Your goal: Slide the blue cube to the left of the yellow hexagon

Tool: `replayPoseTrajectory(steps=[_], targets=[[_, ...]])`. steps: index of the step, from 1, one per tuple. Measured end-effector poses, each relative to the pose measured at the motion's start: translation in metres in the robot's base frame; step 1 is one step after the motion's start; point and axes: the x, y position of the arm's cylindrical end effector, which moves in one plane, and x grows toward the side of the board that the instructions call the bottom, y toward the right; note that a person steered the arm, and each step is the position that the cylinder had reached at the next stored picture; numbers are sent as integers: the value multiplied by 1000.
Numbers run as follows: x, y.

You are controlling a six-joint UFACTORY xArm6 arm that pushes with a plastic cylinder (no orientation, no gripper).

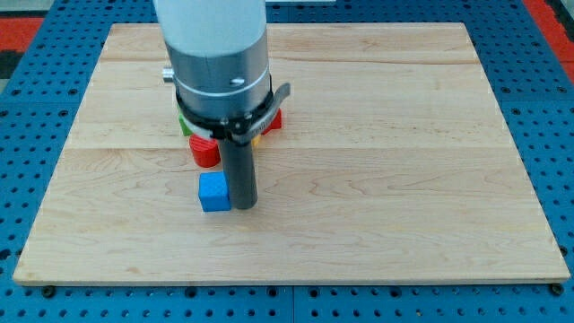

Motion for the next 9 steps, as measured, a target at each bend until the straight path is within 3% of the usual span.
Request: replayPoseTrajectory(steps=[1, 2, 4, 8, 9], targets=[[3, -32], [-33, -86], [-45, -126], [-81, -120], [-86, -145]])
